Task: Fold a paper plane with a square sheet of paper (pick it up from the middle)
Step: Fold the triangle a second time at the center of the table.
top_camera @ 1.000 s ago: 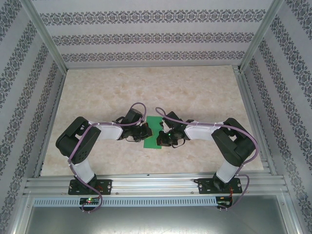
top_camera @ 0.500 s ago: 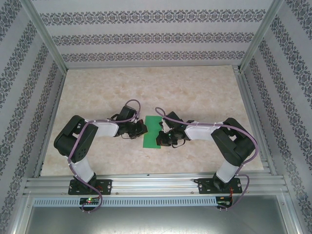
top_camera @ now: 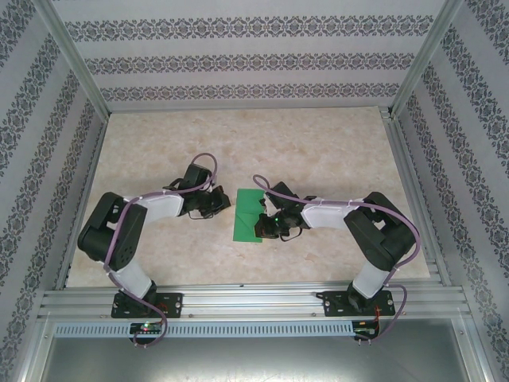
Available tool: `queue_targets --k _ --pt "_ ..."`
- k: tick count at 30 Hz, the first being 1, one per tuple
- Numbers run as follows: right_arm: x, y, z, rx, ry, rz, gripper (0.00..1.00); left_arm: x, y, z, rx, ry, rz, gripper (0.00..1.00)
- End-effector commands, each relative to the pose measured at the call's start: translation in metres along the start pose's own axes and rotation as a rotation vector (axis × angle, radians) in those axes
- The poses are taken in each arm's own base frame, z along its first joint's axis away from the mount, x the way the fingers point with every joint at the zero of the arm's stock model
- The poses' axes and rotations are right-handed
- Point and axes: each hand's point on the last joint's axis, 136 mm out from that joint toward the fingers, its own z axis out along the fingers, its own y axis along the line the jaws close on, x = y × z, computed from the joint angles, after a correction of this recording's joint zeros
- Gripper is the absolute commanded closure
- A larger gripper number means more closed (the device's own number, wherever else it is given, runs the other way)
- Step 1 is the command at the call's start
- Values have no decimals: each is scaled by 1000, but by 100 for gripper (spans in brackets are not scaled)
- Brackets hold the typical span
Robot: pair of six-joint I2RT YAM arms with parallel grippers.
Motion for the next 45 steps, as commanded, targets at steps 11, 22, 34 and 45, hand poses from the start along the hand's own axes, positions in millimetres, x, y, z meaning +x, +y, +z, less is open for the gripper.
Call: queue_targets --k 11,22,34,45 --pt "25 -37 5 147 89 53 94 50 -42 20 110 131 133 99" --pt "6 -8 -8 92 48 13 93 45 13 45 -96 111 101 100" --pt "-34 35 -1 -2 -13 -14 91 51 17 45 -94 127 97 100" --pt "-17 2 23 40 56 57 91 51 21 45 -113 126 86 100"
